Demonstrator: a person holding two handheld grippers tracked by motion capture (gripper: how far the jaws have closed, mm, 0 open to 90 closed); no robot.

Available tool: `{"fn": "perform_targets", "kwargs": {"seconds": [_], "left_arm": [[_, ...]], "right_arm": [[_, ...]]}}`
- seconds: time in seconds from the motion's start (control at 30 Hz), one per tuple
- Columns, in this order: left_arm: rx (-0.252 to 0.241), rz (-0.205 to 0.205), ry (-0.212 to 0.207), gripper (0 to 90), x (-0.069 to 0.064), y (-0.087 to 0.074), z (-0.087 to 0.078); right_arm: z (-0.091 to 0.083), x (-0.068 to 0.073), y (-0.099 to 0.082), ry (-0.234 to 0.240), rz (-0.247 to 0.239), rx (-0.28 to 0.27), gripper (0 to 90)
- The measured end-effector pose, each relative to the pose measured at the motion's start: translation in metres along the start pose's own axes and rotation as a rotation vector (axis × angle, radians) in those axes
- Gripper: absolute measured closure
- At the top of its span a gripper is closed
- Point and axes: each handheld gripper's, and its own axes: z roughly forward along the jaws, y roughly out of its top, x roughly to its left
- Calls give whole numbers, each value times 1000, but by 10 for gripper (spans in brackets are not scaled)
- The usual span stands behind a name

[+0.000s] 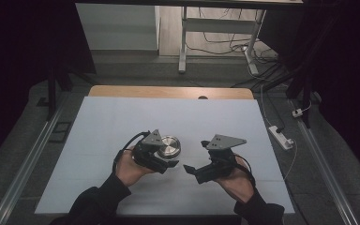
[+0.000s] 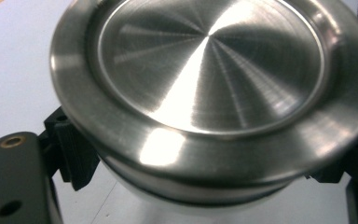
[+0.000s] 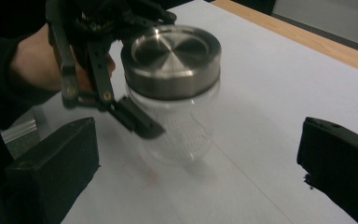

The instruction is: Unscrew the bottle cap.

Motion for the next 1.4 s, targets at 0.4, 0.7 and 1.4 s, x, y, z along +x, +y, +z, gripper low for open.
{"fn": "perform_targets", "kwargs": {"seconds": [0.4,0.7,1.4], "left_arm": [[6,15,-7,151,-3,1,1],[16,15,-4,151,-4,1,4],[-16,148,-228,151,-7,4,-8]], "right_arm": [[33,4,26,9,-15,9,0],[57,8,35,6,-26,37,15],[57,-12,40,429,-207,27,186]]}}
